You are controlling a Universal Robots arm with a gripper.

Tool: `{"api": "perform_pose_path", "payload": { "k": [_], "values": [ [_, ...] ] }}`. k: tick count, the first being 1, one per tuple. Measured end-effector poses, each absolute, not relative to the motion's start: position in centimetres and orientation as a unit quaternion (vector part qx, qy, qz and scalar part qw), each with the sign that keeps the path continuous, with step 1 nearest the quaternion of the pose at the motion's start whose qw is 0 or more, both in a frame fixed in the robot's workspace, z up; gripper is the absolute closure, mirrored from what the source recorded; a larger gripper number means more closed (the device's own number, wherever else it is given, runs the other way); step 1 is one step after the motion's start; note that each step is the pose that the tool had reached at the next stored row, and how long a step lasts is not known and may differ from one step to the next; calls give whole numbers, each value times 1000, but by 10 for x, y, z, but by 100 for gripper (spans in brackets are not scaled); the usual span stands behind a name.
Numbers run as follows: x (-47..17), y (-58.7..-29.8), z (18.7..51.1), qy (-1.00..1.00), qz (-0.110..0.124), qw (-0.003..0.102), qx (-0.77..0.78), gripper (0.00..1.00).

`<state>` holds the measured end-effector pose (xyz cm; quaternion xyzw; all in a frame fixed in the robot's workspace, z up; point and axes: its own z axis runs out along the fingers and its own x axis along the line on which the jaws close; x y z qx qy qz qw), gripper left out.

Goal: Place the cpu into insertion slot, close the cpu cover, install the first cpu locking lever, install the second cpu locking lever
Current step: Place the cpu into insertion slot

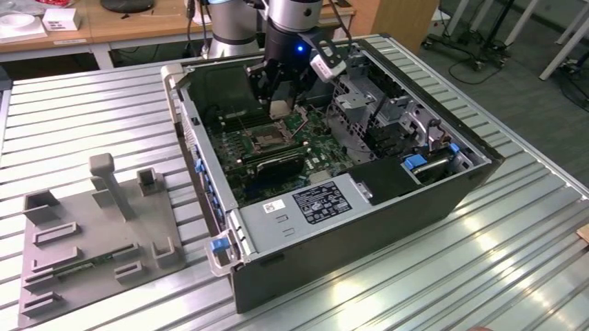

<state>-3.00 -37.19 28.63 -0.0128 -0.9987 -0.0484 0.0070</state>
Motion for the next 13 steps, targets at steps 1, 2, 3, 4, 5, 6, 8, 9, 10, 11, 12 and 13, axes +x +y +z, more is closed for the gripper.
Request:
{"api": "perform_pose_path", "payload": {
  "k": [1,2,3,4,5,6,8,9,10,11,12,13],
  "values": [
    [-30,-372,286,-999,-49,7,-13,46],
    [-30,-372,286,-999,-49,7,-13,46],
    [-30,-371,285,-999,-48,7,-13,46],
    [-30,-371,285,-999,-48,7,-13,46],
    [-30,-370,285,-999,-48,7,-13,46],
    [-30,-369,284,-999,-48,7,-13,46],
    [-30,-368,283,-999,-49,7,-13,46],
    [-30,-368,283,-999,-48,7,-13,46],
    [-30,-368,283,-999,-48,7,-13,46],
    [-30,-368,283,-999,-48,7,-13,46],
    [-30,-368,283,-999,-48,7,-13,46],
    [-30,-368,283,-999,-48,7,-13,46]
  ]
}}
